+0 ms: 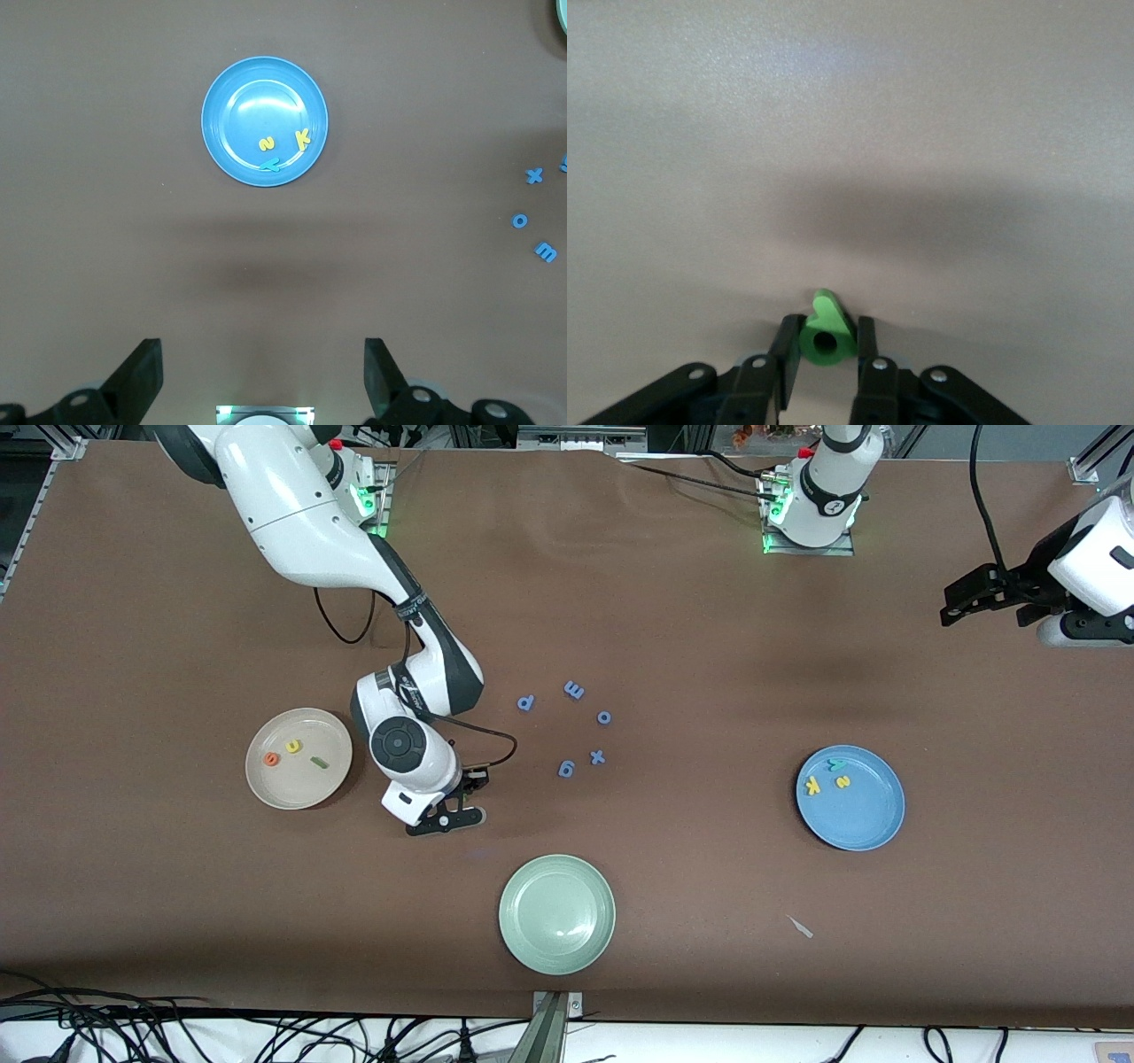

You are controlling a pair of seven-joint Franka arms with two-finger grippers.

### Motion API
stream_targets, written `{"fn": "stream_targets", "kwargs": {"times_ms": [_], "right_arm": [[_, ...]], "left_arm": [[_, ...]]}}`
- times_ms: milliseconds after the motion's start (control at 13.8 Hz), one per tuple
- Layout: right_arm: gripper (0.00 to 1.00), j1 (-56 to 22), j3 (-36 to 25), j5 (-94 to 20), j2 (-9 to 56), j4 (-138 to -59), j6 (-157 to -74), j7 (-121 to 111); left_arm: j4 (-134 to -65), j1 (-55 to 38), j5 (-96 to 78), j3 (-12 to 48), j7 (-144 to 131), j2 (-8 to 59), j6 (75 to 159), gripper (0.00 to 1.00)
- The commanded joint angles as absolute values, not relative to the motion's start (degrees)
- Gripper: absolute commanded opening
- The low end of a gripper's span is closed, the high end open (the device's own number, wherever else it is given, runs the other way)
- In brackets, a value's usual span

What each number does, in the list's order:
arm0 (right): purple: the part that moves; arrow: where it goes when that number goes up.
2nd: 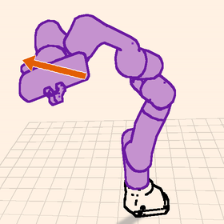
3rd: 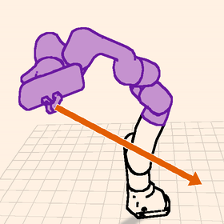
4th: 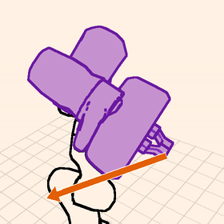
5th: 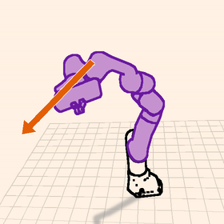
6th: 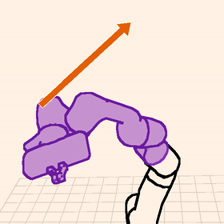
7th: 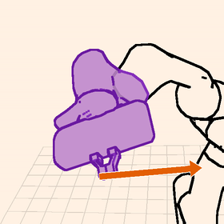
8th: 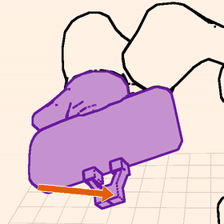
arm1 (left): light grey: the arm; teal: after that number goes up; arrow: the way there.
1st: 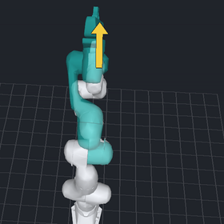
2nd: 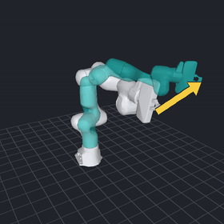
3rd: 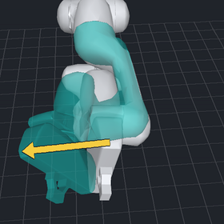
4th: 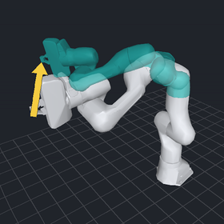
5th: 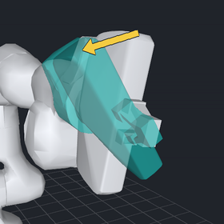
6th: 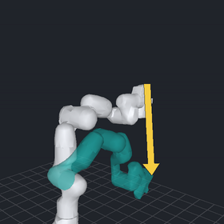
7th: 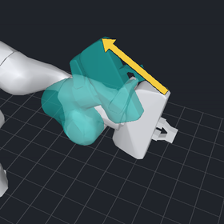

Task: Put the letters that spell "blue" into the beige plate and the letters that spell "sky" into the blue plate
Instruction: 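Carry the d to the white plate and release it with the right gripper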

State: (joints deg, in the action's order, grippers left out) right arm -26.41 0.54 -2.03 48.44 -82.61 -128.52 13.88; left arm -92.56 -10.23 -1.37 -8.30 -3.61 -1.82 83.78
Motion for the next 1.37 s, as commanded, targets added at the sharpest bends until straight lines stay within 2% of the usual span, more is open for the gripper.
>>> {"fn": "stream_targets", "kwargs": {"times_ms": [0,145,434,578,795,1012,1084,1156,1301], "right_arm": [[0.10,-25.84,0.62,-1.58,48.08,-81.56,-125.78,14.41],[0.10,-23.92,0.53,-1.41,46.16,-81.82,-124.02,13.98],[0.10,-22.06,-3.85,-1.76,39.58,-84.45,-111.56,8.98],[0.10,-22.06,-7.19,-1.76,34.83,-90.50,-111.35,3.55],[0.10,-21.97,-11.76,-2.02,31.30,-96.57,-111.97,-4.28],[0.10,-21.62,-15.37,-2.02,31.28,-100.28,-113.02,-12.19],[0.19,-20.58,-15.55,-2.11,32.25,-100.46,-113.11,-12.74],[0.97,-20.31,-15.56,-2.28,32.78,-100.11,-113.03,-12.14],[1.00,-20.48,-15.38,-2.81,32.70,-98.45,-112.24,-11.87]], "left_arm": [[-90.53,-9.49,-1.93,-7.82,-3.34,-0.97,82.27,1.00],[-90.53,-9.49,-1.93,-7.82,-3.34,-0.97,82.27,1.00],[-90.53,-9.32,-1.93,-7.82,-3.16,-0.97,82.27,1.00],[-90.53,-9.32,-1.93,-7.82,-3.16,-0.97,82.27,1.00],[-90.53,-9.32,-1.93,-7.82,-3.08,-0.97,82.27,1.00],[-90.53,-9.23,-1.93,-7.82,-3.08,-0.70,82.27,1.00],[-90.53,-9.23,-1.93,-7.91,-3.08,-0.70,82.27,1.00],[-90.53,-9.14,-2.02,-8.00,-3.08,-0.70,82.27,1.00],[-90.53,-9.14,-1.93,-8.00,-3.08,-0.70,82.27,1.00]]}}
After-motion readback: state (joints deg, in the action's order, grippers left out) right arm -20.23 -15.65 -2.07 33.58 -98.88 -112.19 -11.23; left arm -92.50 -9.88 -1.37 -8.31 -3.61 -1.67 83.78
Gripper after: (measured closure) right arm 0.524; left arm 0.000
